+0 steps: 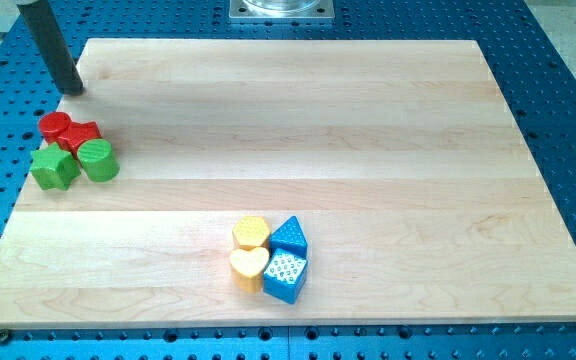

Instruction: Place the arm right side of the blue blocks

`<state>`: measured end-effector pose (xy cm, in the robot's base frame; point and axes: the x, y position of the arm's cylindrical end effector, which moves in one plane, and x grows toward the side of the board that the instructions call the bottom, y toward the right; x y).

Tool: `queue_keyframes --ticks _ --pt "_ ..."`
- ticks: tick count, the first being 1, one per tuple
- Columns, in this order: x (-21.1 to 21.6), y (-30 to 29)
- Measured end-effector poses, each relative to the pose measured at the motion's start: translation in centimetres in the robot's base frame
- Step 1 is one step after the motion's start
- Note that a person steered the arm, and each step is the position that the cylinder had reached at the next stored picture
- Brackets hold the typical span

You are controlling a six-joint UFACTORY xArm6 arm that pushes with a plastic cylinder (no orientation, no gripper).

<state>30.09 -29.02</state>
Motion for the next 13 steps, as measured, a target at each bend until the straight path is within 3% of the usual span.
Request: queue_keyframes --ticks 2,3,4,5,6,7,8,9,10,11,12,13 --pt "0.0 2.5" --pt "-0.7 8.0" --pt "-0.3 18.1" --pt "3.9 27.4" --pt "11.9 34.0" --pt "20.7 37.3" --pt "26.6 42.8" --pt "31.6 42.8" --pt "31.7 37.1" --pt "31.8 36.1" --pt "30.1 39.1" --pt "23.2 39.8"
